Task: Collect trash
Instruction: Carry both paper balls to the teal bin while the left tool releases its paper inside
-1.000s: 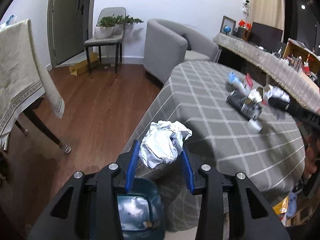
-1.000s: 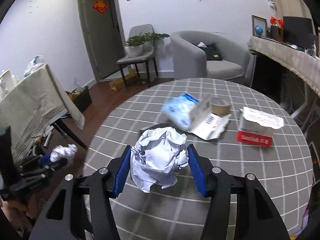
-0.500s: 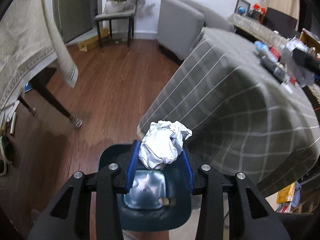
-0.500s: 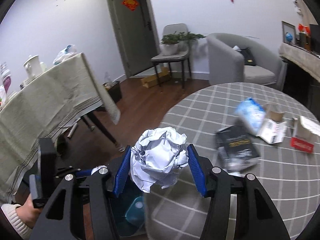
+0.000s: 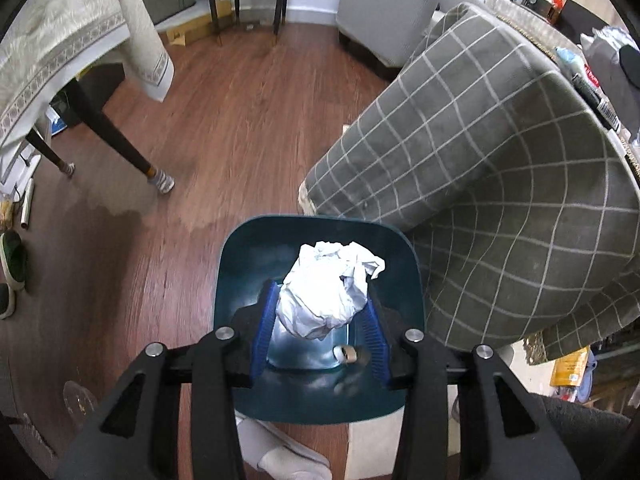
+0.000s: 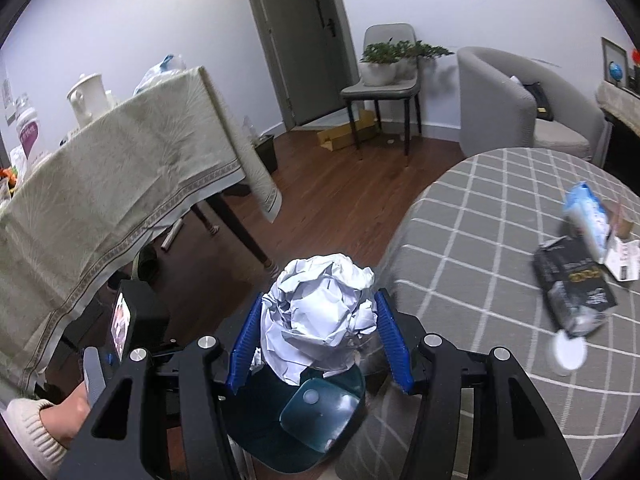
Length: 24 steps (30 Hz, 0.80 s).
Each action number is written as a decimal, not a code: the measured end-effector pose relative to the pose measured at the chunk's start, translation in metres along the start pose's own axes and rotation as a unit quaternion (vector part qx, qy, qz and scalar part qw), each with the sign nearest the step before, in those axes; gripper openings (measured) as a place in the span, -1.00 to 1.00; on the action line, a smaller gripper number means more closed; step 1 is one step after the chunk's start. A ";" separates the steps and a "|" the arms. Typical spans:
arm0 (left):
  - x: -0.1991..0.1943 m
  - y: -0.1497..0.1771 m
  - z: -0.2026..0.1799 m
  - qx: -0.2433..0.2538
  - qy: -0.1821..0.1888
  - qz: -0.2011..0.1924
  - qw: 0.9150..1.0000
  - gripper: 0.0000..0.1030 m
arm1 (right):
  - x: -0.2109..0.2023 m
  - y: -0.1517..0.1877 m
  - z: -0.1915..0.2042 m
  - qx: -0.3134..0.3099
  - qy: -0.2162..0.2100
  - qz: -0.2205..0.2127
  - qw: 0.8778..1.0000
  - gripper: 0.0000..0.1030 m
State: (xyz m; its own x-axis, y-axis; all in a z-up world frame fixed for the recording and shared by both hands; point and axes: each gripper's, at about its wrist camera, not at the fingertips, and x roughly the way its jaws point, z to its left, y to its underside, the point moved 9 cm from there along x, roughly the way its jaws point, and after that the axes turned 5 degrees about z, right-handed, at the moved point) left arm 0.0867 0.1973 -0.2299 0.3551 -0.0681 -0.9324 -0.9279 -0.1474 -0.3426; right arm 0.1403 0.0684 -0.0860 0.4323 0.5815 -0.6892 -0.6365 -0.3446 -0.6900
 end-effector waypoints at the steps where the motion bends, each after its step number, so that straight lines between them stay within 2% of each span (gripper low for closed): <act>1: 0.000 0.000 0.001 0.000 -0.002 0.001 1.000 -0.02 | 0.004 0.000 0.004 -0.003 -0.001 0.004 1.000 0.10; 11: -0.019 -0.004 0.023 -0.020 0.008 -0.030 0.999 0.18 | 0.040 0.011 0.028 -0.018 -0.009 0.044 0.999 0.09; 24: -0.072 -0.022 0.036 -0.025 0.024 -0.127 0.991 0.45 | 0.101 0.046 0.040 -0.024 0.005 0.126 0.992 0.09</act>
State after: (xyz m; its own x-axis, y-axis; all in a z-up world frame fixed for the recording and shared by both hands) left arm 0.0778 0.2411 -0.1594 0.5818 -0.0688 -0.8104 -0.8019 -0.2146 -0.5575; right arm 0.1289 0.1406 -0.1788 0.2710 0.4652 -0.8427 -0.6938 -0.5124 -0.5060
